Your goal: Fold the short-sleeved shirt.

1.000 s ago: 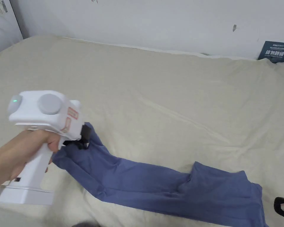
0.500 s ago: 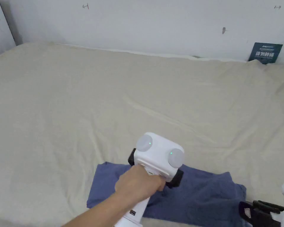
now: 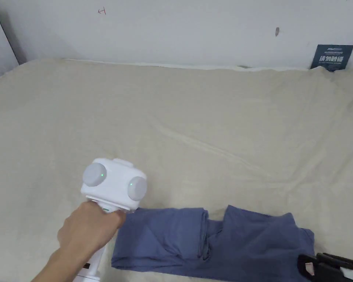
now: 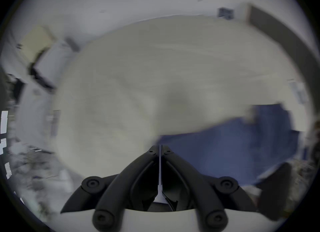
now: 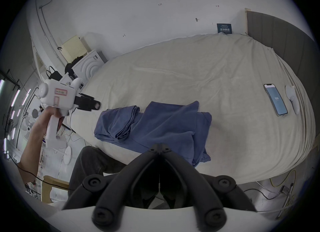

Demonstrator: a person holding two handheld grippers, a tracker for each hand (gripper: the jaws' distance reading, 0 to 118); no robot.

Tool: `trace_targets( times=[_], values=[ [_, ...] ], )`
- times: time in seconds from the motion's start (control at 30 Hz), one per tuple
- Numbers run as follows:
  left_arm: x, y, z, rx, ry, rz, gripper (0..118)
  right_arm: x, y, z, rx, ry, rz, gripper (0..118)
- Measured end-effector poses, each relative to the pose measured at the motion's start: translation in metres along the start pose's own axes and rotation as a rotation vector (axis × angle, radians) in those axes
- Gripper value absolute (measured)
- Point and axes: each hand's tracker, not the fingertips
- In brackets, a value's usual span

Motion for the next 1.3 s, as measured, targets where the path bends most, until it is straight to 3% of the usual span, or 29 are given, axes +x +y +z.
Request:
trace_targets(
  times=[0.07,0.23,0.33,0.37,0.47,0.6,0.8,0.97,1.0,1.03,1.07,1.1,1.23,1.3],
  values=[
    [0.024,-0.010,-0.015,-0.050,0.018,-0.025,0,-0.003,-0.003,-0.001,-0.007,0.011,-0.003,1],
    [0.173,-0.052,0.021,0.088,0.137,-0.350,0,-0.003,-0.013,0.012,-0.013,0.013,-0.013,1],
    [0.247,-0.065,0.068,0.215,0.091,-0.448,0,0.001,-0.014,0.024,-0.001,-0.025,-0.033,1],
    [0.250,-0.064,0.088,0.261,-0.089,-0.367,0,0.002,-0.014,0.029,0.007,-0.037,-0.038,1],
    [0.216,-0.039,0.120,0.272,-0.474,-0.227,0,0.005,-0.012,0.041,0.034,-0.064,-0.050,1],
    [0.097,0.000,0.098,0.115,-0.867,-0.012,0,0.002,-0.006,0.040,0.059,-0.058,-0.073,1],
    [-0.067,-0.024,-0.007,0.022,-1.031,0.199,0,-0.013,0.000,0.010,0.048,-0.019,-0.110,1],
    [-0.097,-0.054,-0.075,-0.042,-1.072,0.318,1,-0.024,0.010,-0.016,0.003,-0.006,-0.138,1],
    [-0.099,-0.058,-0.085,-0.050,-1.133,0.342,7,-0.028,0.012,-0.020,-0.008,-0.018,-0.122,1],
    [-0.098,-0.060,-0.092,-0.068,-1.202,0.353,48,-0.032,0.013,-0.021,-0.012,-0.035,-0.097,1],
    [-0.096,-0.062,-0.098,-0.089,-1.263,0.365,98,-0.035,0.015,-0.023,-0.016,-0.044,-0.079,1],
    [-0.091,-0.063,-0.103,-0.107,-1.280,0.354,118,-0.038,0.016,-0.024,-0.022,-0.043,-0.073,1],
    [-0.070,-0.075,-0.112,-0.138,-1.335,0.334,118,-0.037,0.019,-0.026,-0.033,-0.020,-0.094,1],
    [-0.065,-0.081,-0.119,-0.124,-1.455,0.378,118,-0.038,0.018,-0.025,-0.031,-0.035,-0.091,1]
  ],
)
